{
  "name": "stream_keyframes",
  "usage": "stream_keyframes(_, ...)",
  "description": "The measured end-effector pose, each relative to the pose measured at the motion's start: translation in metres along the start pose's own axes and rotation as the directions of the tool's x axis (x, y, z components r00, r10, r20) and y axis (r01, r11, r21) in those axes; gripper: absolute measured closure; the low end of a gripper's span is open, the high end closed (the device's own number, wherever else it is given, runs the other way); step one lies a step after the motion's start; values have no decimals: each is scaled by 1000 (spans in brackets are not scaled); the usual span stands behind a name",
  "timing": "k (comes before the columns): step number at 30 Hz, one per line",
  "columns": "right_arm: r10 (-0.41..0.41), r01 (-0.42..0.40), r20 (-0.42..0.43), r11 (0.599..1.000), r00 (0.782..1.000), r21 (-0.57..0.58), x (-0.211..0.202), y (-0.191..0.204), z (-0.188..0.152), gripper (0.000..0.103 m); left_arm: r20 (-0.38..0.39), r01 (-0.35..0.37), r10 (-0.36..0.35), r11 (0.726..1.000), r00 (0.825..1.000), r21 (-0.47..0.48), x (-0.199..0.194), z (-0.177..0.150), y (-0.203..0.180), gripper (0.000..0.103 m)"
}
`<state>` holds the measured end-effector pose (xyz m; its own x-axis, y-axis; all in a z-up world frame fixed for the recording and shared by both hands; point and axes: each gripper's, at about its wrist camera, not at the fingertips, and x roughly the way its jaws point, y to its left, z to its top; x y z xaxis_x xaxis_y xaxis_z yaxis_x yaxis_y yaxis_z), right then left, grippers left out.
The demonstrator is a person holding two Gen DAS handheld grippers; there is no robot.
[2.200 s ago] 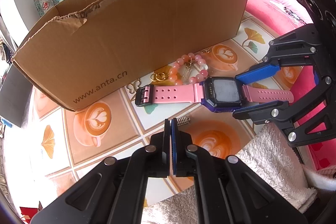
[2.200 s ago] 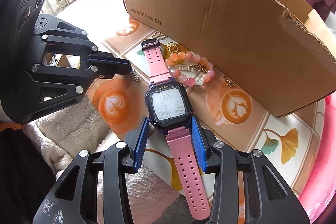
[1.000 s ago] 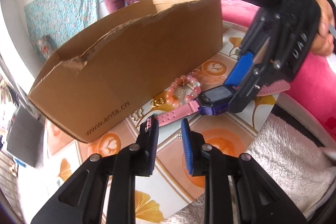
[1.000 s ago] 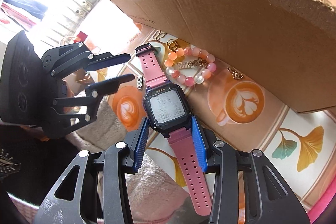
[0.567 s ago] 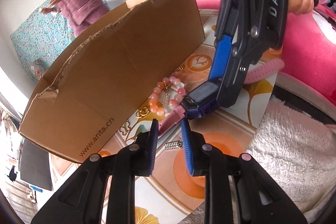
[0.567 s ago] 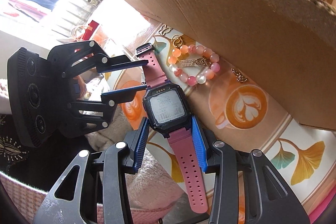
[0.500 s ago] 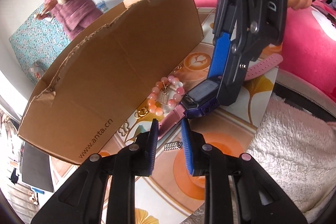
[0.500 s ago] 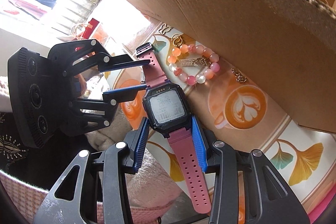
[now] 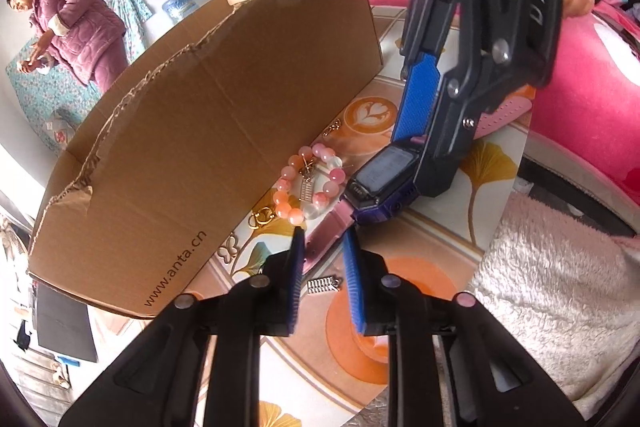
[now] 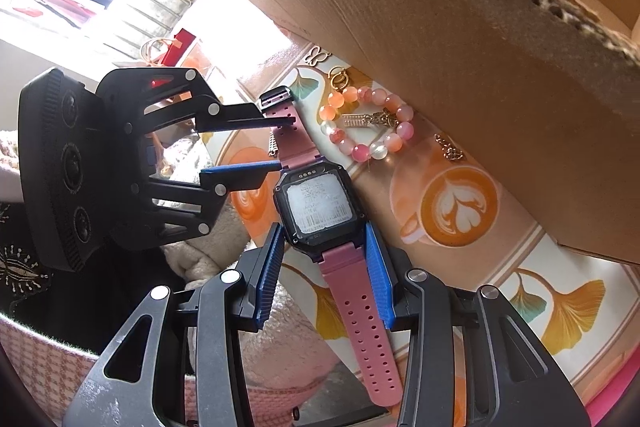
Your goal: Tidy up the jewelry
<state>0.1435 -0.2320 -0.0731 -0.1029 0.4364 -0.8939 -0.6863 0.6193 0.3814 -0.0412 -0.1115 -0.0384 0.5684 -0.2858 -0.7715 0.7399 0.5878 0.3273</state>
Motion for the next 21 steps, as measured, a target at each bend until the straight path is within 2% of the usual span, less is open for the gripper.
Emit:
stream_keyframes(8,-79,77,93,997,993,25,-7,13,-24,61,-31,96,-100,989,994,-114,2,10,17,93)
stream_keyframes(15,-211,207,193,978,958,42,-8,33,-58,61,-43,147,-157,973,987,-179,10,16,34,93)
stream_keyframes(16,-233,226,205,972,951,55,-8,35,-63,62,-44,154,-165,970,985,-190,11,16,37,93)
stream_keyframes(18,-285,274,221,958,932,81,-6,37,-72,72,-46,164,-177,965,983,-206,11,14,43,93)
stream_keyframes(20,-348,328,232,937,908,121,-6,38,-80,87,-47,171,-186,960,981,-222,13,16,46,93)
stream_keyframes(21,-355,328,250,933,901,144,-8,39,-83,88,-47,171,-186,959,981,-226,13,15,47,93)
